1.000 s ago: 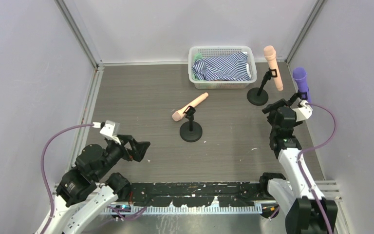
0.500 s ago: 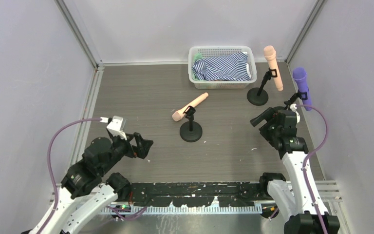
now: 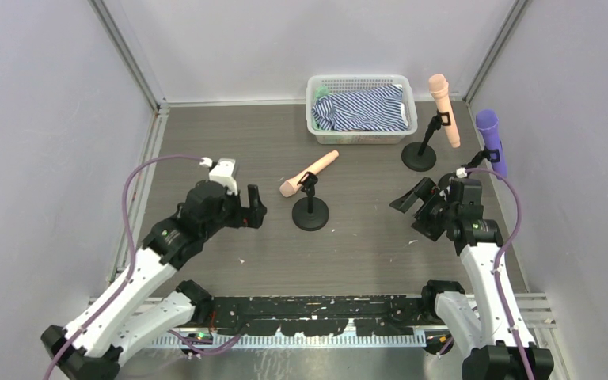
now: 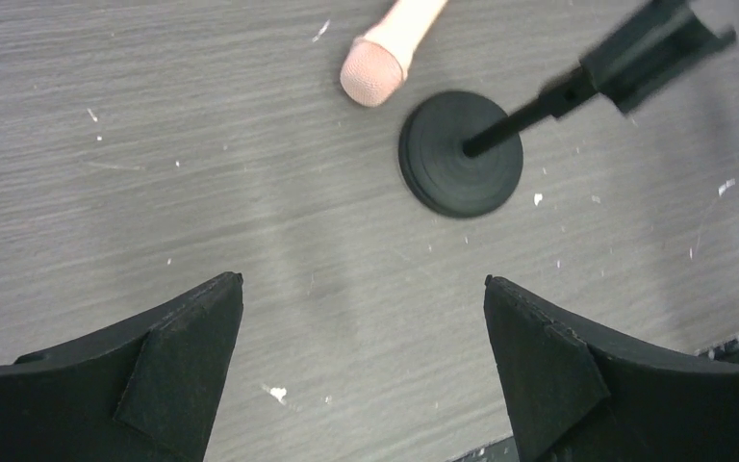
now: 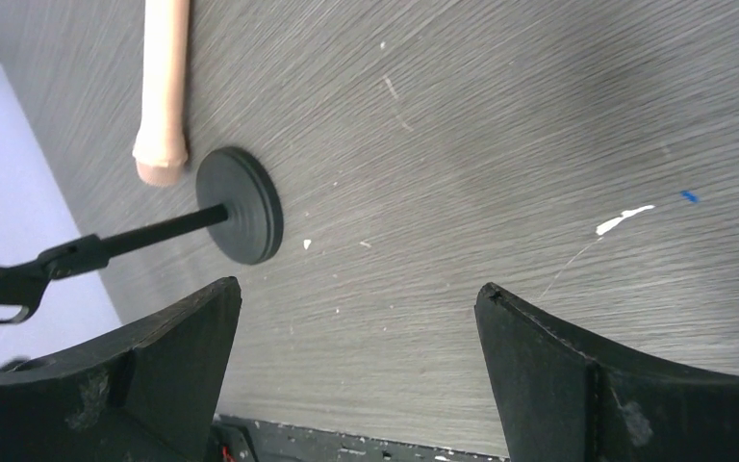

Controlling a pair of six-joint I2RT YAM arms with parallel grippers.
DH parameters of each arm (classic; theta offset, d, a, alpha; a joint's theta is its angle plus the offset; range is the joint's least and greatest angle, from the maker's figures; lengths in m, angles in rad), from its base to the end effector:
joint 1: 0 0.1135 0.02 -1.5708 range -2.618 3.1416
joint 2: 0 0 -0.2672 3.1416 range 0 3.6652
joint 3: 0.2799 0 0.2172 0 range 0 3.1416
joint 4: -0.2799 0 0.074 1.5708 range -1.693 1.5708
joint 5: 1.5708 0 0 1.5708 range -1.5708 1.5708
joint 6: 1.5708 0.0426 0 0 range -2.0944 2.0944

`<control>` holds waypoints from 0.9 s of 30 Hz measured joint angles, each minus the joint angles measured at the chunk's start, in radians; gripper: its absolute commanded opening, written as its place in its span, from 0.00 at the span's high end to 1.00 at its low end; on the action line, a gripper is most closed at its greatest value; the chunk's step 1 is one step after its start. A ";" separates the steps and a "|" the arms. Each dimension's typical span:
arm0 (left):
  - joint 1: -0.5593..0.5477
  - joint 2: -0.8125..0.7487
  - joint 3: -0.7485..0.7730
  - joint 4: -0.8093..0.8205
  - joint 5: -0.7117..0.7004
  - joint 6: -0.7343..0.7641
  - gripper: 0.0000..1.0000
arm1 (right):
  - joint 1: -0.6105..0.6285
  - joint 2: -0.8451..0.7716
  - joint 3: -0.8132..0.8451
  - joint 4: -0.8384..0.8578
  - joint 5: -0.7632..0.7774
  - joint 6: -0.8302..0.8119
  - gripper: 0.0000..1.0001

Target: Attach the microphones to the stand

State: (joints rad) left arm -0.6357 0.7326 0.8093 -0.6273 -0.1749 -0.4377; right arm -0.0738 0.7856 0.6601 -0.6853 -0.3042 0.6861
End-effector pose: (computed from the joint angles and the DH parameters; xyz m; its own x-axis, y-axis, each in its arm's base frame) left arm 0.1039 -0.0675 0.3074 -0.5785 -0.0918 -0.8105 0.2431 0.9291 -0.2788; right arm 0.1253 0.0035 0.2528 -0.6451 0.6538 -0.3955 0.3532 0.7141 0.6044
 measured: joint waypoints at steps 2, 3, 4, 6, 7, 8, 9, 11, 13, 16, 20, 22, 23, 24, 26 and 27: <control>0.043 0.063 0.011 0.045 0.027 -0.001 0.04 | 0.000 -0.004 -0.001 -0.003 -0.035 -0.007 0.04; 0.068 0.098 0.017 0.070 0.044 -0.002 0.04 | 0.000 -0.009 -0.003 -0.005 -0.047 -0.010 0.04; 0.085 0.123 0.023 0.083 0.057 -0.003 0.04 | 0.002 -0.015 -0.006 -0.008 -0.054 -0.011 0.04; 0.120 0.184 0.048 0.111 0.082 -0.002 0.04 | 0.005 -0.031 -0.021 -0.009 -0.066 -0.008 0.04; 0.128 0.202 0.058 0.117 0.089 -0.001 0.04 | 0.008 -0.037 -0.029 -0.010 -0.072 -0.006 0.04; 0.143 0.230 0.079 0.122 0.102 0.000 0.04 | 0.008 -0.043 -0.042 -0.008 -0.080 -0.002 0.04; 0.157 0.254 0.100 0.126 0.119 0.002 0.05 | 0.008 -0.047 -0.054 -0.008 -0.086 0.000 0.04; 0.187 0.293 0.139 0.134 0.158 0.009 0.05 | 0.009 -0.045 -0.069 -0.011 -0.094 0.002 0.04; 0.229 0.331 0.175 0.143 0.200 0.023 0.05 | 0.009 -0.039 -0.071 -0.014 -0.102 0.001 0.04; 0.286 0.388 0.216 0.155 0.267 0.046 0.06 | 0.009 -0.032 -0.071 -0.014 -0.116 0.000 0.04; 0.311 0.509 0.282 0.163 0.352 0.077 0.10 | 0.009 -0.013 -0.071 -0.008 -0.138 -0.003 0.04; 0.311 0.589 0.320 0.168 0.394 0.087 0.11 | 0.009 0.000 -0.071 0.000 -0.146 -0.005 0.04; 0.311 0.625 0.336 0.170 0.412 0.091 0.12 | 0.009 0.006 -0.071 0.004 -0.151 -0.007 0.04; 0.311 0.662 0.352 0.173 0.431 0.099 0.12 | 0.009 0.013 -0.071 0.006 -0.156 -0.008 0.04; 0.310 0.724 0.381 0.175 0.462 0.106 0.14 | 0.009 0.026 -0.071 0.011 -0.169 -0.013 0.04; 0.307 0.751 0.397 0.175 0.475 0.109 0.14 | 0.009 0.029 -0.072 0.012 -0.173 -0.015 0.04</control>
State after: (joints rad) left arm -0.3286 1.4837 1.2060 -0.4522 0.2996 -0.3290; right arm -0.0647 0.8150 0.5884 -0.6731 -0.4774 0.6708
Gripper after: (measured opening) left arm 0.874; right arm 0.962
